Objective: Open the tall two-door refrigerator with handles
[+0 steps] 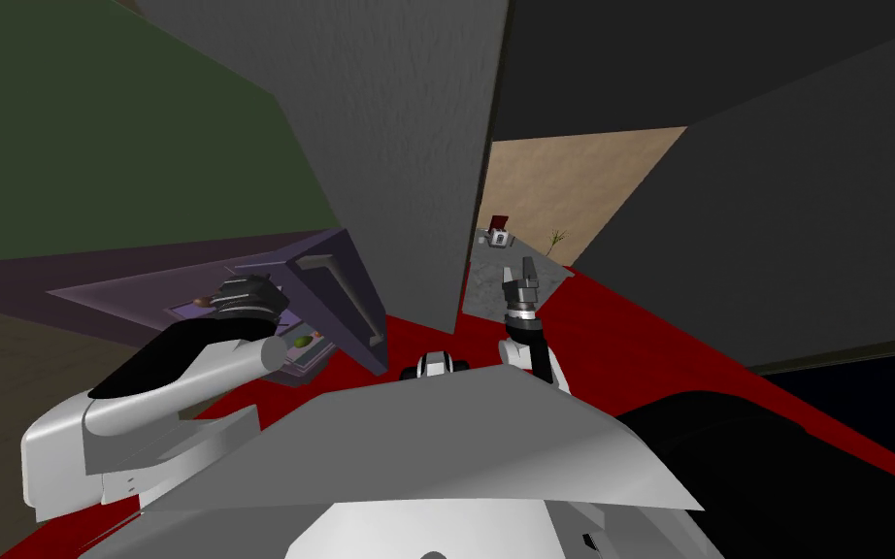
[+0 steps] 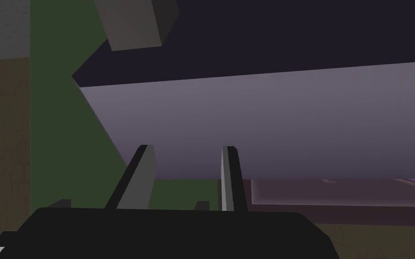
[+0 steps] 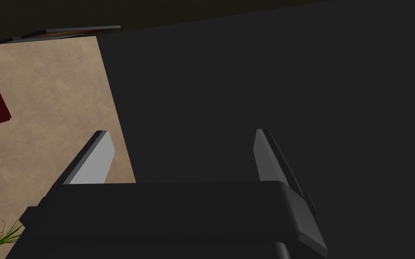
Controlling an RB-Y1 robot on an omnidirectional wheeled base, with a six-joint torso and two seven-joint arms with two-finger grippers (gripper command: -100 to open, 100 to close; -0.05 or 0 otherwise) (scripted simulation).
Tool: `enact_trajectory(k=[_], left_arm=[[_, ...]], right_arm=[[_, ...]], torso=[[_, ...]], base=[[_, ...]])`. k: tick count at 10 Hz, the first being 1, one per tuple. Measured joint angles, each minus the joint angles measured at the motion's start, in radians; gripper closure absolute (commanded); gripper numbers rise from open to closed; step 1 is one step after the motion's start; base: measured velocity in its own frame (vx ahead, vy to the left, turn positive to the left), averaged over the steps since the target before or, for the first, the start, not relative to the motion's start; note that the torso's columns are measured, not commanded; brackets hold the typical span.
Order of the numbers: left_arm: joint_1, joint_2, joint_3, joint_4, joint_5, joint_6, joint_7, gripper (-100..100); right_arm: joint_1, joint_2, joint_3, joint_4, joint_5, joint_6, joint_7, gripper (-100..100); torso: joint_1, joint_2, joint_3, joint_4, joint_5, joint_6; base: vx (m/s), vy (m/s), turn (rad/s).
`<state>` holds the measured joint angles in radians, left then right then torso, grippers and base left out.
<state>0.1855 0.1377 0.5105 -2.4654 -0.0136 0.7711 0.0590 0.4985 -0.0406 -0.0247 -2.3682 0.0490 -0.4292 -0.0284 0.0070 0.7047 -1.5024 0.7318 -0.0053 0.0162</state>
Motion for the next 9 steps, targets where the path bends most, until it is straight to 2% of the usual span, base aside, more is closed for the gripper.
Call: enact_trajectory(k=[1, 5, 7, 9], left_arm=[[0.0, -0.007, -0.009, 0.001, -0.005, -0.015, -0.002, -100], [0.002, 0.008, -0.008, 0.013, 0.006, -0.027, -0.001, -100], [-0.014, 0.01, -0.007, -0.007, 0.003, -0.031, -0.001, -100], [-0.008, -0.045, -0.017, -0.021, -0.004, -0.05, -0.002, -100]], right_arm=[[0.0, 0.0, 0.0, 0.0, 0.0, 0.0, 0.0, 0], [0.0, 0.0, 0.0, 0.0, 0.0, 0.0, 0.0, 0], [0.0, 0.0, 0.0, 0.0, 0.0, 0.0, 0.0, 0], [0.0, 0.0, 0.0, 0.0, 0.0, 0.0, 0.0, 0]], torso=[[0.001, -0.001, -0.001, 0.0, 0.0, 0.001], [0.0, -0.009, -0.007, 0.001, -0.004, 0.007], [0.007, -0.017, -0.009, -0.007, 0.007, 0.006], [0.013, -0.016, -0.009, -0.006, 0.008, 0.005]], base=[[0.046, -0.032, 0.005], [0.028, -0.015, 0.005], [0.061, -0.017, -0.011], [0.029, -0.009, -0.013]])
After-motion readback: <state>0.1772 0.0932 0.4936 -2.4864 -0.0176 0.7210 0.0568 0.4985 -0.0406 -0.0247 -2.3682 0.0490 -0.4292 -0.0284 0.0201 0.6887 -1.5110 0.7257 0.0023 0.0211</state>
